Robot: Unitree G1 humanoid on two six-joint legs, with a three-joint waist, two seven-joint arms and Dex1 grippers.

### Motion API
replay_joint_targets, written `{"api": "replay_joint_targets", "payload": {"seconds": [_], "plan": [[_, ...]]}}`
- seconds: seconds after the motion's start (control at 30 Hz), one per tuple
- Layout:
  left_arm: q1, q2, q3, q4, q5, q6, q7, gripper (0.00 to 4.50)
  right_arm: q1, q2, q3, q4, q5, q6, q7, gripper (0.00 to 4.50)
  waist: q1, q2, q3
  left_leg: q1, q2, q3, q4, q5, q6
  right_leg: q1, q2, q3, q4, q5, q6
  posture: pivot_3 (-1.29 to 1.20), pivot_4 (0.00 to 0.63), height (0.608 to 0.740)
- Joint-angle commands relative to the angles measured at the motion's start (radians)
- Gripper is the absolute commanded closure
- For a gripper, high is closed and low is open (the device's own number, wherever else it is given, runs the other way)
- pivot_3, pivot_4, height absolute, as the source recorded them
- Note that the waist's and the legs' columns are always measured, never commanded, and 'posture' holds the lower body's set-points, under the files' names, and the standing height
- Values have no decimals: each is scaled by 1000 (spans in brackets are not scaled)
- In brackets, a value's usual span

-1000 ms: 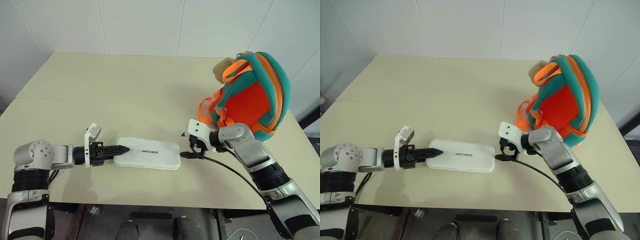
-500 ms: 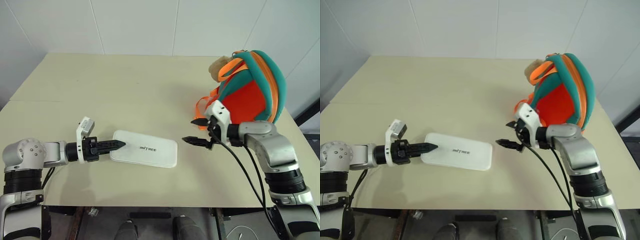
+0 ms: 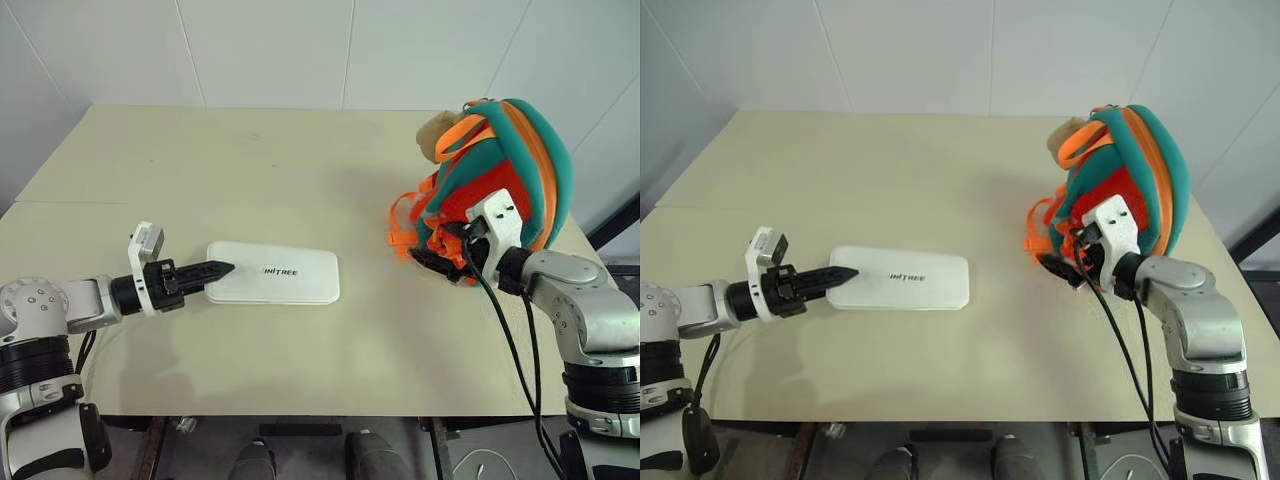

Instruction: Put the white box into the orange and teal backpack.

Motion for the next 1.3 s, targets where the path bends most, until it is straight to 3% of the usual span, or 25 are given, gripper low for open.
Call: {"api": "replay_joint_targets", "payload": {"seconds": [0.03, 0.3, 0.53, 0.67, 0.87, 1.0, 1.3], "plan": [[-28, -9, 45, -5, -20, -1, 8, 3165, -40, 64, -29, 19, -14, -42, -124, 0, 0, 0, 0, 0, 0, 0, 0, 0, 0, 0, 0, 0, 0, 0, 0, 0, 150, 740], [-29, -37, 93, -32, -33, 22, 42, 3165, -157, 269, -37, 151, -79, -211, -398, 0, -1, 0, 0, -2, 0, 1, -2, 1, -2, -4, 0, 0, 3, 0, -1, 0, 150, 740], [-12, -49, 134, -60, -48, 33, 72, 3166, -262, 289, -47, 289, -104, -350, -492, 0, -1, 0, 0, -2, 0, 1, -3, 1, -2, -5, 0, 0, 3, -1, -1, 0, 150, 740], [3, -57, 164, -78, -60, 33, 95, 3166, -301, 298, -56, 309, -78, -352, -508, 912, -2, 0, 0, -2, 0, 1, -3, 1, -2, -5, 0, 0, 3, -1, -1, 0, 150, 740], [4, -55, 224, -78, -59, 31, 123, 3166, -313, 294, -43, 294, -46, -326, -468, 3014, -5, 0, 0, -2, 0, 1, -3, 1, -2, -5, 0, 0, 3, -1, -1, 0, 150, 740], [-41, -41, 309, -21, -35, -38, 169, 3166, -314, 292, -5, 209, 58, -217, -344, 4373, -14, 0, 0, -2, 1, 1, -3, 1, -2, -5, 0, 0, 3, -1, -1, 0, 150, 740], [-118, -3, 384, 109, 1, -206, 262, 3166, -356, 246, 52, 75, 203, -73, -159, 4500, -27, 0, 0, -2, 1, 1, -4, 1, -2, -6, 0, 0, 3, -1, -1, 0, 150, 740]]}}
